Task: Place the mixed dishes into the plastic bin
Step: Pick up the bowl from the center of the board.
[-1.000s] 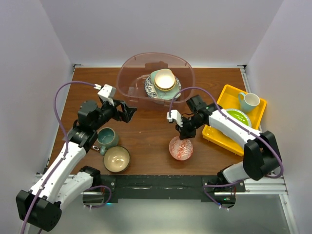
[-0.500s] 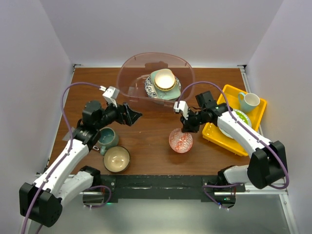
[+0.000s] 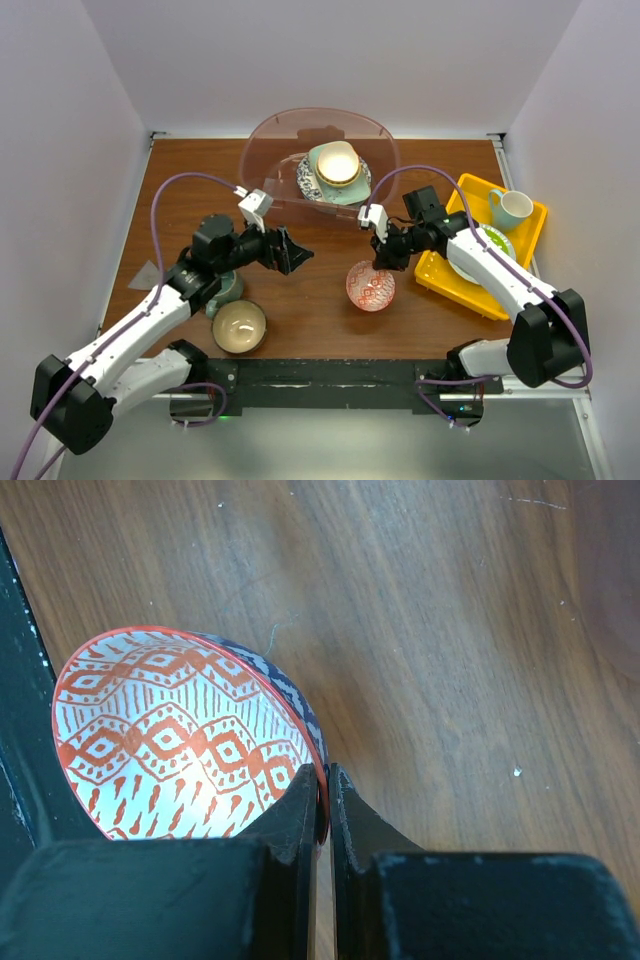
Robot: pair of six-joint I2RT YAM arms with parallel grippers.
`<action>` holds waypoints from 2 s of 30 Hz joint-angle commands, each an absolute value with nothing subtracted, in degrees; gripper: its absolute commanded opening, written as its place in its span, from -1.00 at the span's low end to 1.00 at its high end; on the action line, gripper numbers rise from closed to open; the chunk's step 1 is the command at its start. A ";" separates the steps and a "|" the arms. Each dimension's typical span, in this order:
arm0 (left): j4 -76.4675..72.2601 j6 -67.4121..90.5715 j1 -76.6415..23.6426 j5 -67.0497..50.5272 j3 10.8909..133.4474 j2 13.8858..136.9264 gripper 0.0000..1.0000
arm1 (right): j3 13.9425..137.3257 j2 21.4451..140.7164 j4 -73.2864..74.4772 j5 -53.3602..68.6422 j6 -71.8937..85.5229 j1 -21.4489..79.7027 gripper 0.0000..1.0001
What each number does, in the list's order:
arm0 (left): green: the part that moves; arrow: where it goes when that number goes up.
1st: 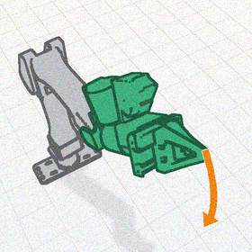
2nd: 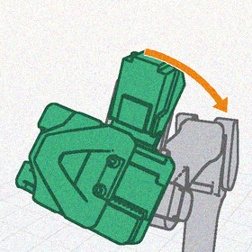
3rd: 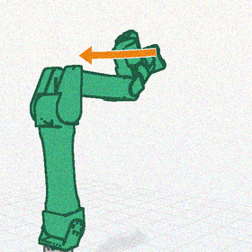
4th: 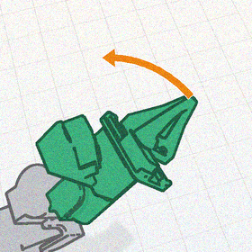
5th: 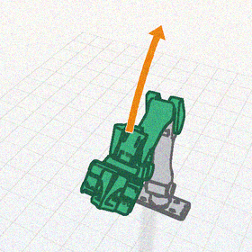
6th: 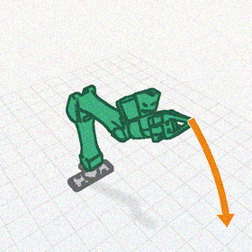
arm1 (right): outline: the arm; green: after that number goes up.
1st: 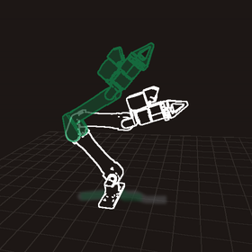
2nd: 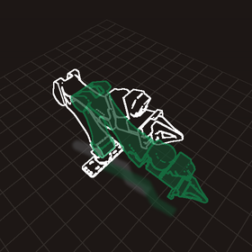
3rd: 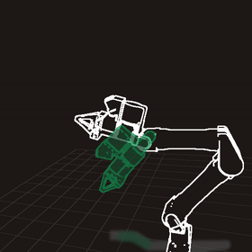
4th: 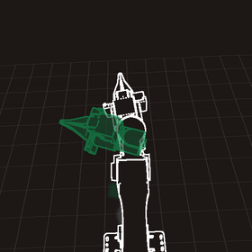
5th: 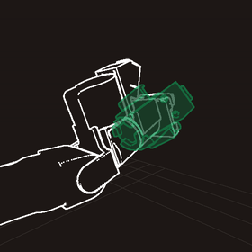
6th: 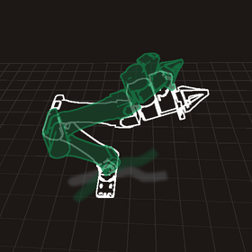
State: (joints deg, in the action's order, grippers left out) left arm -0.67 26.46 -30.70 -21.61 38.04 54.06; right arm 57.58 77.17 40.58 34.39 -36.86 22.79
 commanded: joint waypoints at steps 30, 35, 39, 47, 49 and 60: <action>-1.23 34.89 -52.29 4.57 44.73 61.87 1.00 | 56.69 75.15 36.91 35.16 -34.45 22.32 -1.00; -0.09 35.86 -55.19 9.13 46.93 63.89 1.00 | 56.60 75.15 36.83 34.98 -34.45 22.24 -1.00; 2.55 36.74 -57.04 12.30 48.25 65.39 1.00 | 56.51 75.15 36.65 34.98 -34.37 22.24 -1.00; 4.13 38.76 -60.29 17.13 50.01 68.46 1.00 | 56.43 75.06 36.48 34.80 -34.28 22.15 -1.00; 5.27 39.11 -60.91 18.36 50.97 69.08 1.00 | 56.43 75.06 36.56 34.80 -34.28 22.15 -1.00; 7.38 40.96 -63.19 22.58 53.35 71.98 1.00 | 56.34 75.24 36.39 34.54 -34.28 22.15 -1.00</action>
